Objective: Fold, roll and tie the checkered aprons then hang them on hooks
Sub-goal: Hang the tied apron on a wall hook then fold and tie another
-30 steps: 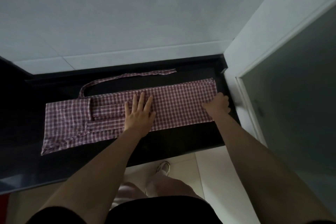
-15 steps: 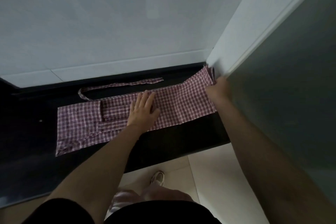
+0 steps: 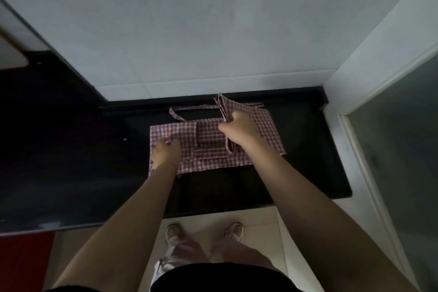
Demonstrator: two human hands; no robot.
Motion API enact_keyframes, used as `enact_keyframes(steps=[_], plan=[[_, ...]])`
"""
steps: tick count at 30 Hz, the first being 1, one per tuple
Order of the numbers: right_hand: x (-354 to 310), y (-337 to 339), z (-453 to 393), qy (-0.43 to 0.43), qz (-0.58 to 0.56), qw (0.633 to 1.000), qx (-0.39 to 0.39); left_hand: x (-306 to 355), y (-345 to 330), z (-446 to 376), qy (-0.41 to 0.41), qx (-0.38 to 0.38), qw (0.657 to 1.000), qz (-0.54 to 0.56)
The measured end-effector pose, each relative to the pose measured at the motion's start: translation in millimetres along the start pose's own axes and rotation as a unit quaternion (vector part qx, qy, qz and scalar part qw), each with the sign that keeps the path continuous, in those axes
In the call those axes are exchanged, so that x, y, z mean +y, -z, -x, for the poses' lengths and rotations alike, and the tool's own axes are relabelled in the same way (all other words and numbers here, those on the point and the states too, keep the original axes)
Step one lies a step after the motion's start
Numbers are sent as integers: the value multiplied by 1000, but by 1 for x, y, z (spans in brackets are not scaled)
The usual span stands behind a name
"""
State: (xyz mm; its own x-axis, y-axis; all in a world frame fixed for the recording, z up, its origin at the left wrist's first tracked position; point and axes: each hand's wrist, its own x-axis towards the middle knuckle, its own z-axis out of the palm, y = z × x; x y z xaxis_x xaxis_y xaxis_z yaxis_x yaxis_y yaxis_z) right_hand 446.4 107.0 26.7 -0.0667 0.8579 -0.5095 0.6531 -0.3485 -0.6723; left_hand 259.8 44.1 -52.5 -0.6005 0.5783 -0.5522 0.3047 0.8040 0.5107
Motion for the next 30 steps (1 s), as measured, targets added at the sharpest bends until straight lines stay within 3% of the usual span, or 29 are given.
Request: enact_keyframes(steps=[6, 13, 17, 19, 21, 25, 30], plan=[[-49, -85, 3, 27, 37, 999, -8, -13, 48, -28, 81, -122, 962, 232], [-76, -176, -1, 25, 87, 995, -52, -41, 79, -58, 93, -203, 932, 286], [-79, -212, -2, 11, 69, 990, -126, -48, 82, -70, 96, -240, 909, 326], [-79, -215, -1, 7, 101, 981, -163, -51, 83, -76, 66, -255, 918, 296], [-75, -206, -1, -10, 76, 984, -164, -52, 79, -79, 9, -237, 948, 214], [-56, -165, -1, -4, 37, 999, -5, -51, 72, -78, -71, -133, 985, 81], [-13, -106, -5, -15, 57, 965, 255, -43, 67, -65, -154, -58, 982, 96]])
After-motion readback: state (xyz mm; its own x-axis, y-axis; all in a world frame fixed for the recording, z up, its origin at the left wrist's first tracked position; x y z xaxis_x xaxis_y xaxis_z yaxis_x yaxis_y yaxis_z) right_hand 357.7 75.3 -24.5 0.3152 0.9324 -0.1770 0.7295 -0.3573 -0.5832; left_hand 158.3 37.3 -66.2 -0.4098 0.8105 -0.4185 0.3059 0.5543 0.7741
